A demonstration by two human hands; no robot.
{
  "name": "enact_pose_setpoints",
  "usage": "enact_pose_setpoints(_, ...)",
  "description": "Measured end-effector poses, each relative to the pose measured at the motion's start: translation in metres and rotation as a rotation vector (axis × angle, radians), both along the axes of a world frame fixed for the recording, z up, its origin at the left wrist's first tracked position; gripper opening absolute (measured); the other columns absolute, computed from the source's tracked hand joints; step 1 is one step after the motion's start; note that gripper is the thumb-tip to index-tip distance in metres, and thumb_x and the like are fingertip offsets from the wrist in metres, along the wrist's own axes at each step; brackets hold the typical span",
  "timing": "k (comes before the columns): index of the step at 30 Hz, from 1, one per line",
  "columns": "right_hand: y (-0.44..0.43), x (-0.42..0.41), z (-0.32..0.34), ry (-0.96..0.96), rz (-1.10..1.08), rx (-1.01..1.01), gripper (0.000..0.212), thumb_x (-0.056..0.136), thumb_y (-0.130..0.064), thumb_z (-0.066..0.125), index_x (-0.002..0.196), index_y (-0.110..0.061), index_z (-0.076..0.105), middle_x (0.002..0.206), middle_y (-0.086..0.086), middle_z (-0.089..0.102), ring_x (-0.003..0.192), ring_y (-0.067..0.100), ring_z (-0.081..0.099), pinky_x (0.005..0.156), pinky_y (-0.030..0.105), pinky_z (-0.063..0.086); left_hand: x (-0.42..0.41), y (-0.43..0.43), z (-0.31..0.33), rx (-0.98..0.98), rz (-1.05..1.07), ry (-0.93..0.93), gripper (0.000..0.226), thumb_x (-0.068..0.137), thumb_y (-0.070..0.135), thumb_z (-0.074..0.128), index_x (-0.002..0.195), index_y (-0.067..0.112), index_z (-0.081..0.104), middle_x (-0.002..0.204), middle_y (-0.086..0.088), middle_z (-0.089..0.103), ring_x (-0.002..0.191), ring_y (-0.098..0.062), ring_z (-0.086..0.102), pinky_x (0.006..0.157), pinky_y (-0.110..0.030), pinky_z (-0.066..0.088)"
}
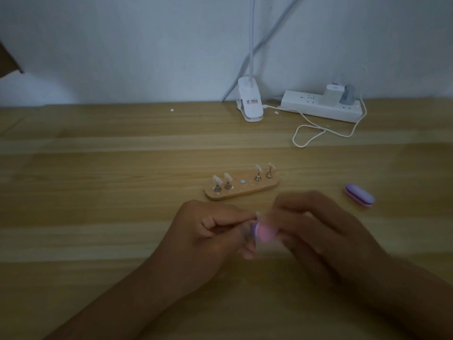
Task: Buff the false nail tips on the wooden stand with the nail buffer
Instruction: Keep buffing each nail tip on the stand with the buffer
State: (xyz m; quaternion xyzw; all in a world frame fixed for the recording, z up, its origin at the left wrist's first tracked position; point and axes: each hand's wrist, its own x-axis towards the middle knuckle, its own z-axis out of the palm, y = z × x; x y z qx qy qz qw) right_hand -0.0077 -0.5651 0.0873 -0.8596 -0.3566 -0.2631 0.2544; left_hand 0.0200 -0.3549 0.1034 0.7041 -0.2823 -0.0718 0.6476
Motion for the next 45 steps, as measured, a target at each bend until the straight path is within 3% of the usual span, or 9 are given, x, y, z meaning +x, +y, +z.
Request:
enact_pose_setpoints(4,-0.002,0.005,0.018,0.047,-0.130,0.075,0.021,0.096,-0.012,0.057,0.113,-0.017,0.068,0.108,0.004,0.064,0.101,0.005,0.059,0.095,0.010,0.037,0.001,0.001,0.001,0.011,0.017,0.009,0.010,0.083,0.016,0.068,0.078,0.016,0.076,0.062,-0.004,0.069,0.054,-0.012,0.067,0.053,-0.011,0.046)
enact_pose_setpoints(8,0.001,-0.002,0.005,0.070,0.040,0.025,0.022,0.094,-0.054,0.060,0.097,-0.039,0.075,0.097,-0.020,0.072,0.092,-0.006,0.066,0.083,0.004,0.047,0.000,-0.001,-0.001,0.199,0.042,-0.261,0.013,0.084,0.026,0.069,0.072,0.033,0.071,0.064,0.005,0.067,0.057,0.000,0.061,0.058,-0.010,0.042)
enact_pose_setpoints(12,-0.007,0.011,0.016,0.044,-0.161,0.014,0.018,0.096,-0.009,0.061,0.108,-0.010,0.074,0.108,0.003,0.066,0.101,0.008,0.063,0.094,0.007,0.036,0.001,0.000,-0.003,0.234,0.105,-0.308,0.011,0.086,0.021,0.069,0.080,0.027,0.076,0.065,0.008,0.068,0.058,-0.003,0.064,0.058,-0.014,0.046)
enact_pose_setpoints(16,0.003,0.001,0.002,0.079,-0.002,0.086,0.020,0.101,-0.019,0.056,0.111,-0.019,0.073,0.113,-0.004,0.068,0.105,0.001,0.062,0.093,0.010,0.044,0.003,0.002,-0.002,0.266,0.080,-0.352,0.018,0.086,0.034,0.064,0.079,0.023,0.076,0.065,0.006,0.066,0.059,-0.006,0.062,0.055,-0.022,0.047)
enact_pose_setpoints(21,-0.010,0.015,0.011,-0.070,-0.137,0.089,0.020,0.094,-0.008,0.058,0.110,-0.015,0.068,0.109,0.002,0.063,0.102,-0.006,0.053,0.095,0.010,0.037,0.000,0.002,-0.002,0.083,0.077,-0.093,0.016,0.085,0.013,0.065,0.079,0.024,0.075,0.065,0.004,0.069,0.058,-0.004,0.066,0.056,-0.011,0.048)
enact_pose_setpoints(27,0.004,0.007,-0.001,-0.062,0.036,0.129,0.023,0.097,-0.010,0.058,0.119,-0.016,0.062,0.114,0.004,0.064,0.105,0.009,0.061,0.094,0.020,0.046,0.005,0.005,-0.001,0.042,-0.070,0.179,0.022,0.088,0.022,0.060,0.077,0.006,0.072,0.058,-0.004,0.061,0.052,-0.020,0.064,0.050,-0.027,0.042)
enact_pose_setpoints(31,0.003,0.010,0.005,-0.045,-0.018,0.216,0.022,0.093,-0.010,0.058,0.113,-0.018,0.063,0.112,-0.003,0.060,0.105,-0.005,0.054,0.094,0.012,0.040,0.007,0.007,0.002,-0.002,-0.098,0.243,0.022,0.088,0.023,0.060,0.073,0.012,0.071,0.057,-0.005,0.058,0.050,-0.022,0.063,0.048,-0.026,0.041)
enact_pose_setpoints(35,0.011,0.001,-0.001,-0.072,0.074,0.176,0.023,0.096,-0.008,0.058,0.116,-0.016,0.065,0.113,0.001,0.061,0.109,0.008,0.059,0.096,0.020,0.044,0.004,0.005,0.002,-0.015,-0.172,0.250,0.022,0.090,0.023,0.059,0.073,0.014,0.069,0.056,-0.004,0.057,0.047,-0.023,0.060,0.049,-0.029,0.039)
enact_pose_setpoints(45,0.008,0.003,0.000,-0.100,0.014,0.119,0.020,0.097,-0.009,0.056,0.114,-0.010,0.065,0.115,0.001,0.058,0.108,0.006,0.056,0.099,0.016,0.039,0.005,0.009,0.002,-0.041,-0.310,0.317,0.024,0.093,0.022,0.054,0.073,0.014,0.064,0.054,-0.002,0.049,0.043,-0.019,0.051,0.048,-0.027,0.040)
